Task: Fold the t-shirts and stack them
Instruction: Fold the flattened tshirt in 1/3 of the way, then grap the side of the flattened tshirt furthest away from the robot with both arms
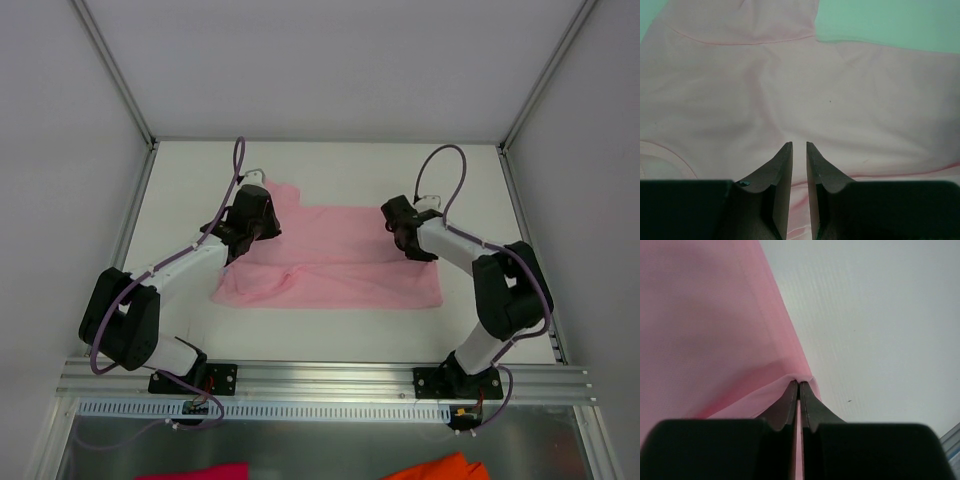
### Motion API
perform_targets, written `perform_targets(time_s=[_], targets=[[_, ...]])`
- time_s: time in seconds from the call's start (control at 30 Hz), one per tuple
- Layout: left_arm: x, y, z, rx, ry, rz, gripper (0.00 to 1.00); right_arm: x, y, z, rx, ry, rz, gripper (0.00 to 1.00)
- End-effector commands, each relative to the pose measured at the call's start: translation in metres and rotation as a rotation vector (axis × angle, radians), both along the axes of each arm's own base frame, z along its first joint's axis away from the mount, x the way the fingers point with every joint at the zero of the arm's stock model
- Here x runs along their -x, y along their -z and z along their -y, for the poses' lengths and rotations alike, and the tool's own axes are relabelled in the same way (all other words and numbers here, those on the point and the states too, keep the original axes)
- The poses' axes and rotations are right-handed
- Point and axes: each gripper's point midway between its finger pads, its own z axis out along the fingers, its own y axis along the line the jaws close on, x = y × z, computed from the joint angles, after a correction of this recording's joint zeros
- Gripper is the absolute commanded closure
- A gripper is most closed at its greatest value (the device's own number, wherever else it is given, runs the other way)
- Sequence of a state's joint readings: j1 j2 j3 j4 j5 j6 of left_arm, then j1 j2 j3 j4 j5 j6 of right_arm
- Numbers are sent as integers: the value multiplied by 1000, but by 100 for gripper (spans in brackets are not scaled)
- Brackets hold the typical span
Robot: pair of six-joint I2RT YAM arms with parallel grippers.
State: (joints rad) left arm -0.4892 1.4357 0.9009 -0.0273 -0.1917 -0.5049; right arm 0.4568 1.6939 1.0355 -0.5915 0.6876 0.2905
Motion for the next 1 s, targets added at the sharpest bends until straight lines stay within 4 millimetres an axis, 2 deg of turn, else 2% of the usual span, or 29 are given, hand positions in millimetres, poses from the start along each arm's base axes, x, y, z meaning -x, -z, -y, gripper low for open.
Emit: perform_targets(time_s=[0.0, 0.2, 0.23, 0.3, 0.33, 0.4, 0.53, 0.63, 0.67, 0.77, 0.8, 0.83, 0.87, 0.9, 0.93, 0.97], targets=[[-2, -10, -3, 4, 2, 27, 82, -7, -40, 16, 47, 76, 150, 99], [-2, -9, -5, -3, -5, 27, 82, -13, -44, 17, 50, 79, 191, 99], [-2, -10, -6, -5, -5, 27, 82, -13, -44, 16, 52, 74, 186, 96], [-1, -11, -6, -5, -5, 29, 82, -13, -43, 17, 78, 73, 142, 81], [-1, -11, -6, -5, -5, 29, 82, -14, -42, 17, 88, 71, 127, 59], [-1, -12, -6, 0, -5, 32, 82, -13, -47, 20, 145, 83, 125, 50], [-1, -11, -5, 2, -1, 31, 82, -15, -57, 15, 164, 49, 199, 51], [-6, -7, -1, 2, 3, 26, 81, -21, -63, 0, 99, -24, 258, 53], [-9, -7, 1, 2, 4, 27, 80, -29, -61, -14, 14, -57, 275, 52], [-28, 1, 11, 19, 15, -12, 79, -47, -71, -33, -68, -131, 297, 49], [-33, 15, 14, 15, 22, -50, 80, -53, -73, -39, -95, -155, 287, 49], [-45, 8, 18, 49, 35, -45, 80, -68, -79, -48, -109, -174, 288, 57], [-50, 25, 20, 55, 38, -89, 81, -73, -76, -50, -131, -207, 237, 65], [-69, 14, 18, 85, 26, -71, 83, -80, -77, -55, -148, -225, 216, 70], [-76, 13, 22, 126, 49, -87, 83, -93, -91, -60, -175, -231, 229, 72], [-86, 28, 21, 149, 35, -135, 84, -102, -80, -68, -243, -248, 189, 71]])
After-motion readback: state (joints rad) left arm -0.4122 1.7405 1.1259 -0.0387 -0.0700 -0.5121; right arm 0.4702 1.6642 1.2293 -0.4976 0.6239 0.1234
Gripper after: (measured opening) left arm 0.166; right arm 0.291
